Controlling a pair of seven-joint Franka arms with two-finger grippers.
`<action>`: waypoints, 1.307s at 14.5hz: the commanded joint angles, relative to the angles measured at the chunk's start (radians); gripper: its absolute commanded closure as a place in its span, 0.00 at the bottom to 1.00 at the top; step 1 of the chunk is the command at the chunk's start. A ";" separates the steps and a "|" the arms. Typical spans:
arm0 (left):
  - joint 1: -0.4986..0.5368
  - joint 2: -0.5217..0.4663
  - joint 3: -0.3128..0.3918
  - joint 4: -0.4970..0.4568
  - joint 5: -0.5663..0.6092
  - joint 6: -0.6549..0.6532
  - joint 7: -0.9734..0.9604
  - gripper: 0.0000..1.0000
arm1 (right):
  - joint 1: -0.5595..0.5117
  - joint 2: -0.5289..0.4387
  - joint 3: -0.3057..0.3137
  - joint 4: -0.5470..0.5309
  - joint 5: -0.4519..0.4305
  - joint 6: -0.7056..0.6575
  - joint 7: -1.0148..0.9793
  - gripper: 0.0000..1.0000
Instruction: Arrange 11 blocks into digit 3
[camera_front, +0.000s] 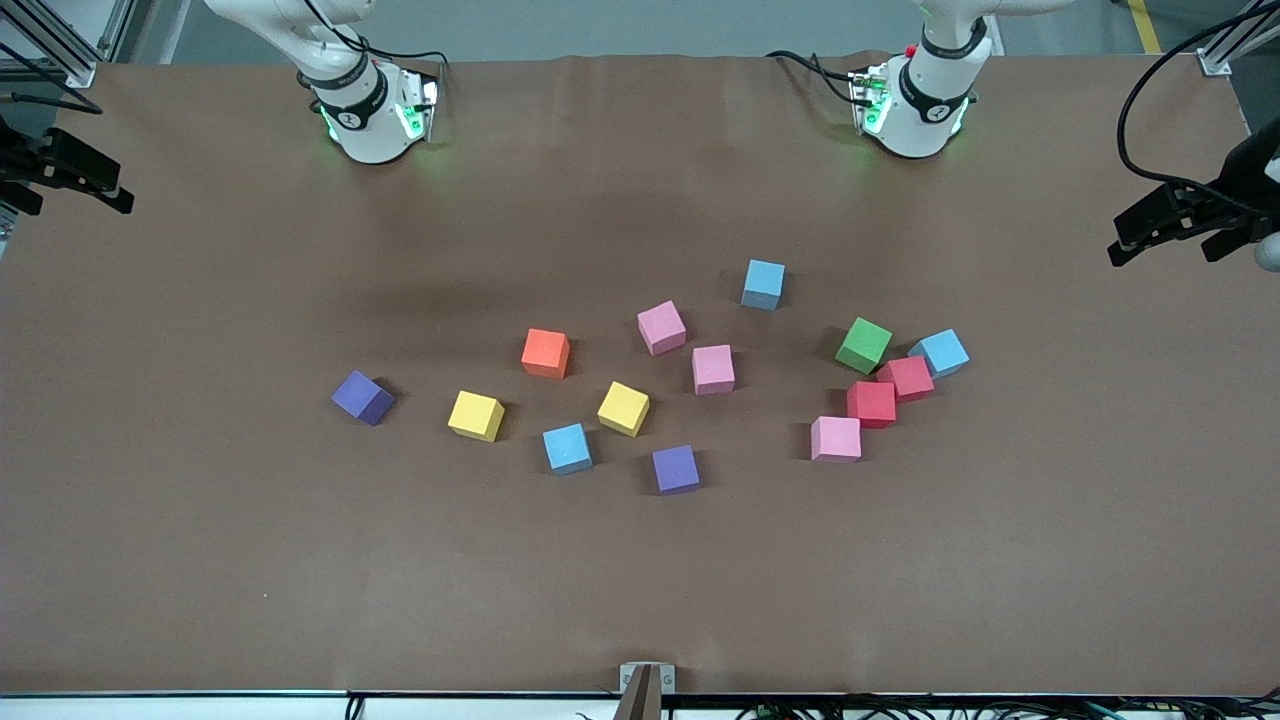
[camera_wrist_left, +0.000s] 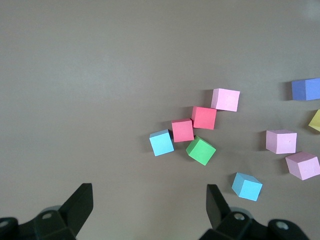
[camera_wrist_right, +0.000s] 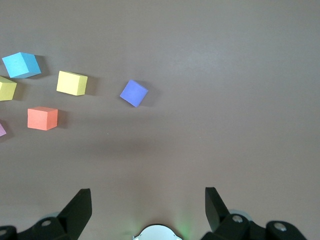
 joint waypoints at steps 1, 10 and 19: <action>0.004 -0.004 -0.005 0.007 0.001 -0.016 -0.011 0.00 | 0.006 -0.044 0.010 -0.040 0.006 0.012 0.000 0.00; 0.000 0.000 -0.006 0.004 -0.008 -0.019 -0.076 0.00 | 0.000 -0.003 0.005 0.006 0.008 0.009 0.003 0.00; -0.046 0.034 -0.250 -0.196 -0.062 0.001 -0.200 0.00 | -0.009 0.192 0.001 0.007 0.000 0.102 -0.013 0.00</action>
